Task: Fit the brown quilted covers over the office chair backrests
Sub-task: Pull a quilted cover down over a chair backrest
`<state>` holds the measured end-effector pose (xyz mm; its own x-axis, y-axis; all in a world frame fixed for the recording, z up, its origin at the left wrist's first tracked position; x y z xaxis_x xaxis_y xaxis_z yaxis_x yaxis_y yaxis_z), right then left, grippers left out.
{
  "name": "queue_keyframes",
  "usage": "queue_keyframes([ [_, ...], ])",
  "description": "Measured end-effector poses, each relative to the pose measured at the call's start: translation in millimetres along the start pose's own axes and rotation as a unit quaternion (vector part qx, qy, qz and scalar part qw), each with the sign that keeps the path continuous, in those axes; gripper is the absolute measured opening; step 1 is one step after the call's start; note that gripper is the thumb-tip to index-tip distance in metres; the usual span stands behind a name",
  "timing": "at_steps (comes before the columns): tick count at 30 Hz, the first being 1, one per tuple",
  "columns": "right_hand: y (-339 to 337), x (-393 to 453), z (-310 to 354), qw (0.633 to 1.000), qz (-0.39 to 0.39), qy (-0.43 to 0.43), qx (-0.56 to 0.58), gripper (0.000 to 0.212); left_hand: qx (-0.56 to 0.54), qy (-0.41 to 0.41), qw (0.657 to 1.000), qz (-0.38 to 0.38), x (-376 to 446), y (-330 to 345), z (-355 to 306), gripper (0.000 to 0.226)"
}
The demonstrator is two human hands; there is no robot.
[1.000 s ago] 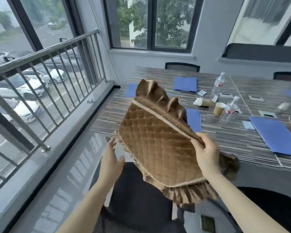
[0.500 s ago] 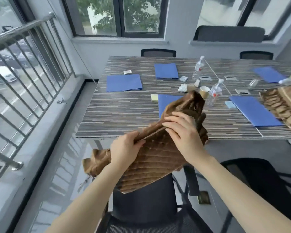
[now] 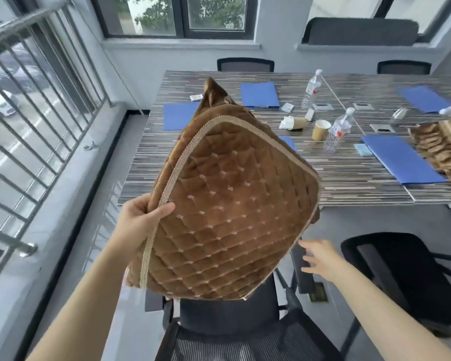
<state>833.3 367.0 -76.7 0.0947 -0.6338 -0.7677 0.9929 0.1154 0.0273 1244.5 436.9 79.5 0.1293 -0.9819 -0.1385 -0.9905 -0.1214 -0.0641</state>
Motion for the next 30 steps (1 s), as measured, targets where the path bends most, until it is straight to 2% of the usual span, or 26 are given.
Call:
queue_keyframes([
  [3,-1,7,11,0.993,0.055,0.003,0.104,0.091,-0.063,0.008,0.998,-0.014,-3,-18,3,0.025],
  [4,1,9,17,0.99,0.087,-0.004,0.114,0.091,-0.089,0.011,0.996,-0.015,-3,-20,5,0.03],
  [7,13,16,33,0.979,0.175,-0.036,0.1,0.063,-0.126,0.007,0.992,-0.009,-4,-22,18,0.037],
  [9,10,21,41,0.982,0.15,-0.066,0.092,0.054,-0.088,0.0,0.996,-0.014,-1,-28,31,0.035],
  [12,7,33,51,0.988,0.072,-0.113,0.08,0.047,-0.031,-0.051,0.997,-0.047,11,-40,70,0.028],
  [18,7,58,50,0.982,-0.011,-0.19,-0.011,0.044,-0.038,-0.112,0.986,-0.114,31,-46,165,0.02],
  [21,-2,77,28,0.975,-0.061,-0.198,-0.078,0.029,-0.018,-0.149,0.982,-0.115,39,-35,219,0.016],
  [24,-11,105,-7,0.969,-0.088,-0.184,-0.141,0.021,-0.017,-0.181,0.975,-0.129,42,-16,276,0.023],
  [30,-18,138,-59,0.951,-0.086,-0.158,-0.251,0.026,0.042,-0.307,0.936,-0.166,6,9,384,0.014],
])
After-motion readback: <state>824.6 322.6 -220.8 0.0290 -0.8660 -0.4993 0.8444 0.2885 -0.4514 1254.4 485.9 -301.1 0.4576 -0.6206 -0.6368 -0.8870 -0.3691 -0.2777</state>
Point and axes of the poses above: each hand's wrist, its own x-axis towards the middle knuckle, its own y-axis out of the palm, z = x × y, the point moved 8 cm from there along x, towards the middle knuckle, and after that the axes turned 13 degrees about z, right-handed, at the moved point
